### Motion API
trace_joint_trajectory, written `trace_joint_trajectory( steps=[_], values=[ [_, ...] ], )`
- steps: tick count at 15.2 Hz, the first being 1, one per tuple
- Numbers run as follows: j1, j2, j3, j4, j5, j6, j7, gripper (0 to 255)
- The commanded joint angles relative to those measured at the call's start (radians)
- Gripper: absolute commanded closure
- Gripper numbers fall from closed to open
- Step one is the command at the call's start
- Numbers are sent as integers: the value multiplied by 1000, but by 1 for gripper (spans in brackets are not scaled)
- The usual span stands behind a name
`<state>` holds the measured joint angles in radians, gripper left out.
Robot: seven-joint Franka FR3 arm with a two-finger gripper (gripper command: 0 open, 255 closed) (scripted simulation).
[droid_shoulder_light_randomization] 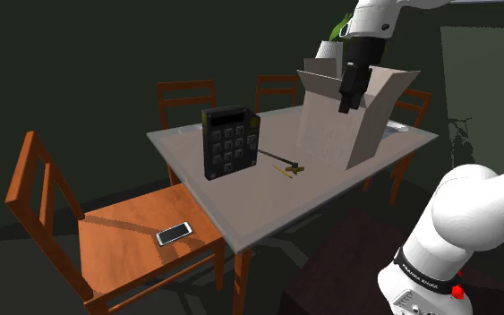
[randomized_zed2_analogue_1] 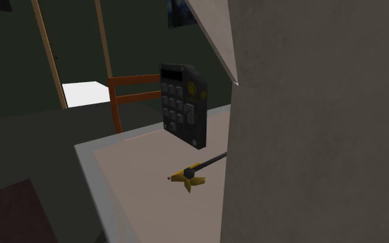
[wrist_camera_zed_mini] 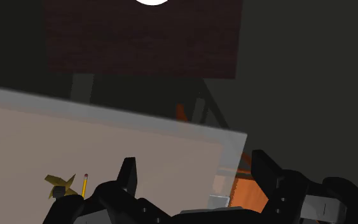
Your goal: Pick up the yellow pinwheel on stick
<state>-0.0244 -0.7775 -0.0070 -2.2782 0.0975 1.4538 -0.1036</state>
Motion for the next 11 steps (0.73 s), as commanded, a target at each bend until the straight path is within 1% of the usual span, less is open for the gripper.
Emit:
trace_joint_trajectory(
  steps=[1, 6, 11],
  values=[
    [0, 0, 0, 0, 0, 0, 0, 0],
    [-18, 136, -30, -12, -27, 130, -36, 0],
    [-34, 292, -61, 8, -45, 249, -68, 0]
  ],
)
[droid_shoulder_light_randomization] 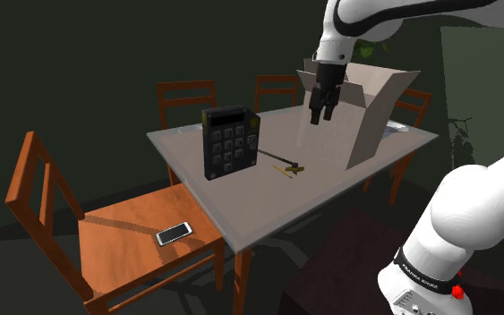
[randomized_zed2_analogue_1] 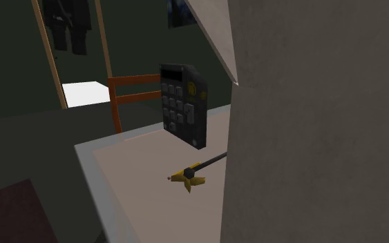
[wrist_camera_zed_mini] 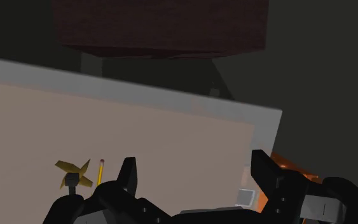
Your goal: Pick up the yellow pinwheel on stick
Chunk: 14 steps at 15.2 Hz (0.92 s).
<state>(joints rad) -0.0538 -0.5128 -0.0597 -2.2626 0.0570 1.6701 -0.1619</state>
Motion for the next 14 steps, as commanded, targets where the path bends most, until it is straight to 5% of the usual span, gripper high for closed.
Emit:
trace_joint_trajectory(
  steps=[1, 14],
  values=[
    [-7, 61, -14, 0, -7, 54, -16, 0],
    [-46, 527, -82, 213, -1, 264, -96, 0]
  ],
)
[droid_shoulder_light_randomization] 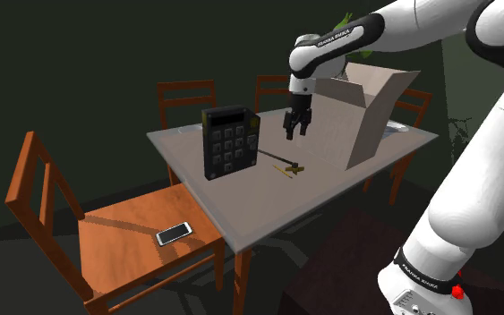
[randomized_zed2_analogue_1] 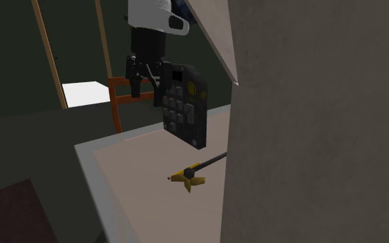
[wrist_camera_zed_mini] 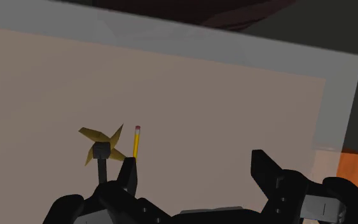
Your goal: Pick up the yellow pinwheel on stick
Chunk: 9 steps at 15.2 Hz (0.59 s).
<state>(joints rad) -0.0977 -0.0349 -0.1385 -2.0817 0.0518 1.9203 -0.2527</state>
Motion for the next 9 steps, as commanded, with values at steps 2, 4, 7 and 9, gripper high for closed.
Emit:
trace_joint_trajectory(
  steps=[2, 4, 7, 9],
  values=[
    [-11, 124, -11, 83, 11, 31, -18, 0],
    [-20, 201, -17, 139, 19, 44, -29, 0],
    [-36, 317, -23, 234, 32, 55, -45, 0],
    [-49, 395, -26, 304, 41, 57, -54, 0]
  ],
)
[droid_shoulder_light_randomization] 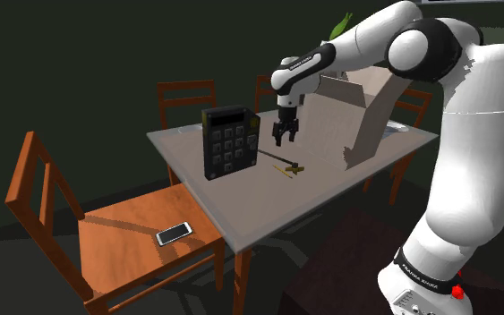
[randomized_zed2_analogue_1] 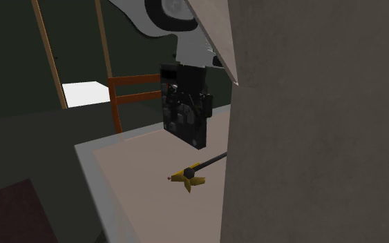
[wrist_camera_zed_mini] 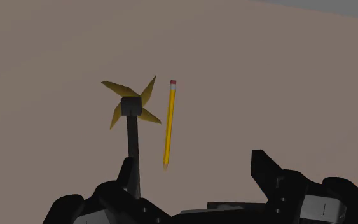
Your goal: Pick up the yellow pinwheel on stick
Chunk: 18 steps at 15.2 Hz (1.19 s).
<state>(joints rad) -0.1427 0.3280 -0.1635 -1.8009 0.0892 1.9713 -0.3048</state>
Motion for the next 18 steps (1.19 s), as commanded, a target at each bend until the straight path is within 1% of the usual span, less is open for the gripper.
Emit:
trace_joint_trajectory(
  steps=[1, 5, 9, 16, 18],
  values=[
    [-10, 72, -2, 61, 8, 5, -5, 0],
    [-40, 237, -3, 230, 24, -13, -17, 0],
    [-71, 400, -2, 420, 35, -51, -21, 0],
    [-74, 449, 3, 406, 42, 12, -25, 0],
    [-74, 453, 4, 405, 42, 17, -25, 0]
  ],
)
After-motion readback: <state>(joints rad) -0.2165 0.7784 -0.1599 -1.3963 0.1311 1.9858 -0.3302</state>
